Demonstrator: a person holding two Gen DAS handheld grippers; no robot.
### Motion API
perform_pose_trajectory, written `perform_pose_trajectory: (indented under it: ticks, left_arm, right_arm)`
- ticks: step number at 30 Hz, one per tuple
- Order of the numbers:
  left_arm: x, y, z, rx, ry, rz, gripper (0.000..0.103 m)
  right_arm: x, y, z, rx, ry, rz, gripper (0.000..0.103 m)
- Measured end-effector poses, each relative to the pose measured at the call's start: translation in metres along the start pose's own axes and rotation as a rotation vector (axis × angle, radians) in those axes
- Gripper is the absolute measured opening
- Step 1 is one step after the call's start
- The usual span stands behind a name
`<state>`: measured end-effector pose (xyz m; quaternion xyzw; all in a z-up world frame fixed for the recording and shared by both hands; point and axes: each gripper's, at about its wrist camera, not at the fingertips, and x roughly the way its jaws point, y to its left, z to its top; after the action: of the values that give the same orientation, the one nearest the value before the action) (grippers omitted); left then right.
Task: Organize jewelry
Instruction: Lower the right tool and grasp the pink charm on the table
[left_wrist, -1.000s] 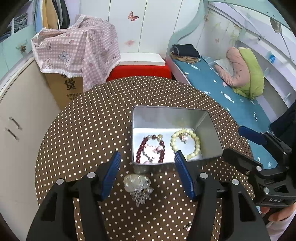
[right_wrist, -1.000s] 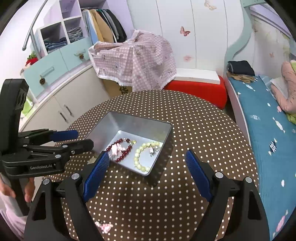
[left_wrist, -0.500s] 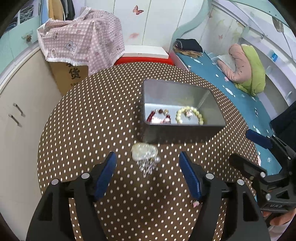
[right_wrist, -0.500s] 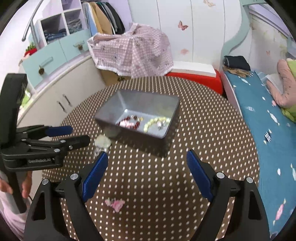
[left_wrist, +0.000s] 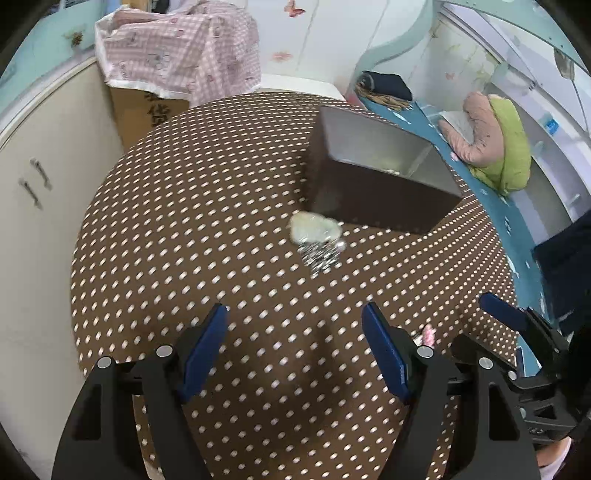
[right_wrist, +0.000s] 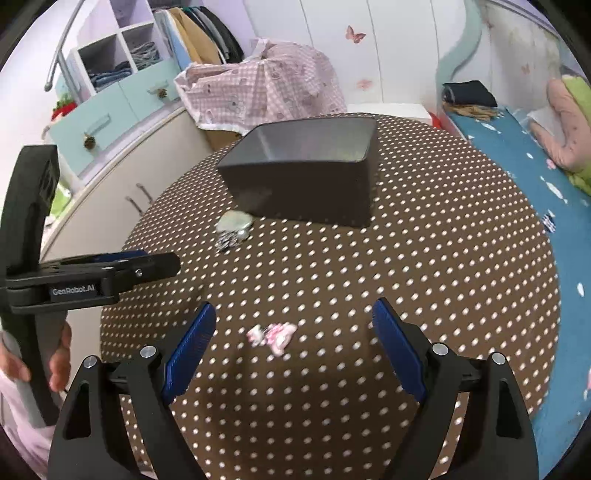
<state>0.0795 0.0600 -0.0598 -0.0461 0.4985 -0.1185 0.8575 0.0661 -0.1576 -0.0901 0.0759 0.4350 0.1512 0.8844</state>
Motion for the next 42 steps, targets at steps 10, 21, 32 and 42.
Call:
perform_pose_trajectory:
  ticks: [10,21,32,42]
  left_arm:
    - [-0.009,0.012,-0.031,0.002,-0.019,0.04,0.073]
    - [-0.011,0.008,-0.041,0.036,-0.001,0.001,0.073]
    - [-0.005,0.001,-0.032,0.044,-0.001,-0.025,0.073]
    - [0.011,0.001,-0.011,0.025,0.009,-0.021,0.073]
  right_arm:
    - [0.013,0.023,-0.018,-0.042,0.008,-0.043,0.083]
    - [0.027,0.037,-0.022,-0.129,0.0,-0.102,0.035]
    - [0.023,0.026,-0.023,-0.105,-0.003,-0.122,0.025]
    - [0.012,-0.002,-0.008,-0.046,-0.031,-0.163,0.025]
